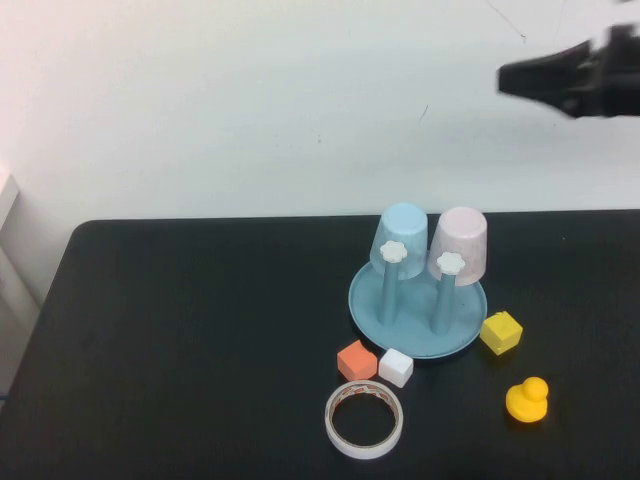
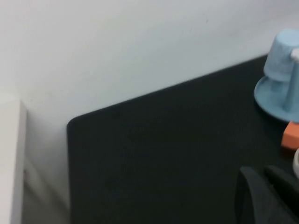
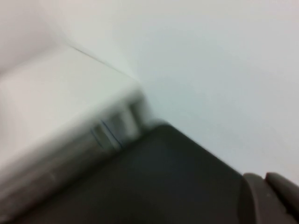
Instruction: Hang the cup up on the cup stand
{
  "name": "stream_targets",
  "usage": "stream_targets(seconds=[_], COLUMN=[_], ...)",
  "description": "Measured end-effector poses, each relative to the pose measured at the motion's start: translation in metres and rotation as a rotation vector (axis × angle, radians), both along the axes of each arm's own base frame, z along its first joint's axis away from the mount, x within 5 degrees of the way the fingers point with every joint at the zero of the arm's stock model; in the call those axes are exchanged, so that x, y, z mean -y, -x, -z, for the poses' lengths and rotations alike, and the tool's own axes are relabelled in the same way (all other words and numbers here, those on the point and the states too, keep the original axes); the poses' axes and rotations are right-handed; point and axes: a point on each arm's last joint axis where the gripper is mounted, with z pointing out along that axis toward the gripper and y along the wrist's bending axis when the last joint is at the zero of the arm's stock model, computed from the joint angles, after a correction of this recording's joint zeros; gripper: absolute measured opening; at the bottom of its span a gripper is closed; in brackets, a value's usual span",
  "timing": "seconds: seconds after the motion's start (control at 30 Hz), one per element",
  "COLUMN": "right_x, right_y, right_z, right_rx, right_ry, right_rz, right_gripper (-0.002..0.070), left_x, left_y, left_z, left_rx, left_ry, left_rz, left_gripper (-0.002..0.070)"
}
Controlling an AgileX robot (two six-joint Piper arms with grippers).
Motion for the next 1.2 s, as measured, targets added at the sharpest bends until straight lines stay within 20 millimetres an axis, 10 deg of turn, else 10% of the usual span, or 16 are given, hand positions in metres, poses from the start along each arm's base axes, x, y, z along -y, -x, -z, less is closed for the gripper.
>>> stream_targets(seconds=[0.27,0.53,1.2], right_x=[0.016,0.012,-0.003], right_y=[0.111,0.201,0.385], right_z=[-0.059,-0.074,-0.032], right_rx=[0.228,0.373,0.545], right_ry=[-0.05,0.066,0.194], right_rz=[-0.027,0.022,0.042], right_gripper=[0.0004,0.0001,0.0], left_x=[-0.001,-0.001,-0.001], left_y=[0.005,0.004,0.004], left_z=[0.035,0.043,0.044], left_rx=[0.003,-0.025,-0.028], left_ry=[0.038,0.023,0.022], left_rz=[0.006,0.001,0.0], left_gripper=[-0.0001,-0.0001,-0.0001])
